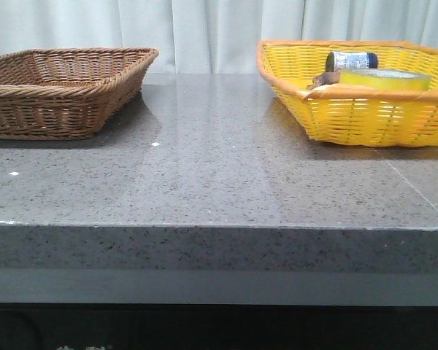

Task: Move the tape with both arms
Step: 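Move the right gripper over the yellow basket toward the tape roll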

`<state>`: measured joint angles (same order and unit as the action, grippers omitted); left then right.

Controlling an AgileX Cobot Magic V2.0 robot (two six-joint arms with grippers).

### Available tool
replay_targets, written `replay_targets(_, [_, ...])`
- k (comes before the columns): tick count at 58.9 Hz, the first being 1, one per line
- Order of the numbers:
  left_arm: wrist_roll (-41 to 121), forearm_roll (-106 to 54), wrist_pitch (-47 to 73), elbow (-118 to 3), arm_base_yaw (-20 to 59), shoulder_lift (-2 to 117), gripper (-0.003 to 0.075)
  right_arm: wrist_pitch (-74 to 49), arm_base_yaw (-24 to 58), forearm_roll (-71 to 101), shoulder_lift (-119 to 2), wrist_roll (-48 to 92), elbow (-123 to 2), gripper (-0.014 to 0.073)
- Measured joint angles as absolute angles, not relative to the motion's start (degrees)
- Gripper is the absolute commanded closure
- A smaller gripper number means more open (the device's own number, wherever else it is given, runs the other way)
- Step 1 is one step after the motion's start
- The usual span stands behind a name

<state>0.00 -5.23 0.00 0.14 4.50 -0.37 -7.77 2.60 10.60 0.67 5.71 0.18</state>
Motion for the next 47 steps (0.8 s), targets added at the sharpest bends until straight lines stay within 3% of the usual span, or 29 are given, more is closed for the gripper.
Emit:
replay_targets(15, [0.0, -5.2, 5.1, -14.4, 4.5, 3.7, 0.074, -12.9, 2.6, 11.5, -0.9, 5.7, -13.6, 0.0673])
replay_targets(26, [0.0, -5.2, 14.3, -27.0, 4.5, 18.8, 0.074, -17.3, 2.6, 12.2, -11.4, 5.7, -24.2, 0.0673])
replay_targets(37, [0.0, -5.0, 16.2, -31.0, 4.5, 29.4, 0.074, -21.8, 2.6, 13.3, -22.3, 5.7, -32.0, 0.0667])
replay_targets(44, [0.0, -5.0, 16.3, -31.1, 4.5, 31.0, 0.0727, -23.1, 2.6, 13.6, -25.7, 5.7, -32.9, 0.0568])
replay_targets(47, [0.0, -4.8, 16.3, -31.1, 4.5, 31.0, 0.0671, -23.3, 2.6, 13.6, -26.1, 5.7, -32.9, 0.0469])
